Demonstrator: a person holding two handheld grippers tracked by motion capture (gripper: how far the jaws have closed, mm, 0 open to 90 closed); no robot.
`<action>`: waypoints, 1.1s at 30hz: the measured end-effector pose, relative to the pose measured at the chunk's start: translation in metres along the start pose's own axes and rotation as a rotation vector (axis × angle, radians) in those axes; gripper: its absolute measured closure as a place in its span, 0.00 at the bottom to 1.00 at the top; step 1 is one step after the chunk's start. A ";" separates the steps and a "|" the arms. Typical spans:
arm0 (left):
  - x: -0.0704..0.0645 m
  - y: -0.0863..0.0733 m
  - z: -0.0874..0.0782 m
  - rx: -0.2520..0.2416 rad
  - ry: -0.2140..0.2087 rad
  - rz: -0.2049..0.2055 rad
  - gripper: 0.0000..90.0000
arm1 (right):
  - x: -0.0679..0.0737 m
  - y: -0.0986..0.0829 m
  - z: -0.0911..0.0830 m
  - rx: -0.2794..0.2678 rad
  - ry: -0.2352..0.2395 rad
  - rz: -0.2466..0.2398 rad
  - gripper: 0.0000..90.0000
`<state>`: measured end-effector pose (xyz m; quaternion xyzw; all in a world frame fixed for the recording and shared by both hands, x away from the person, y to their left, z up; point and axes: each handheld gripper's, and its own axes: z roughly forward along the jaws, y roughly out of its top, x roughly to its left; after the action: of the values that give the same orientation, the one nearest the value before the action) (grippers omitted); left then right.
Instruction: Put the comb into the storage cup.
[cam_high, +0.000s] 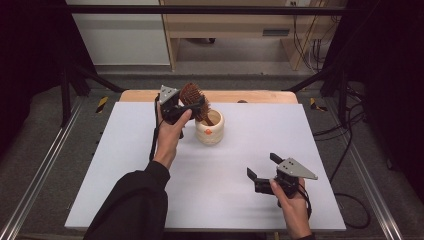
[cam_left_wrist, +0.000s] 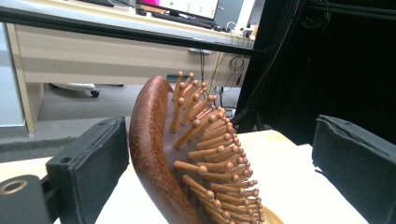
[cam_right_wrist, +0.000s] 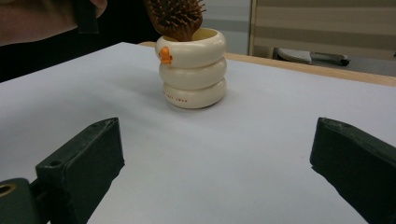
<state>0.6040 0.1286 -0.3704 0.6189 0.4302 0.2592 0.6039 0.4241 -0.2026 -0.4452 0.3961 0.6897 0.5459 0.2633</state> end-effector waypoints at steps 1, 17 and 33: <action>0.000 0.000 0.000 -0.001 0.000 0.001 0.04 | 0.000 0.000 0.000 0.000 0.000 0.000 0.03; -0.001 -0.001 -0.002 -0.016 0.002 0.019 0.05 | 0.000 0.000 0.000 0.000 0.002 0.002 0.03; -0.005 -0.001 -0.005 -0.015 0.006 0.066 0.04 | 0.000 0.000 0.000 0.002 0.003 0.003 0.03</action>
<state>0.5970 0.1269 -0.3701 0.6275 0.4092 0.2841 0.5984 0.4241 -0.2021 -0.4453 0.3967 0.6901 0.5461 0.2610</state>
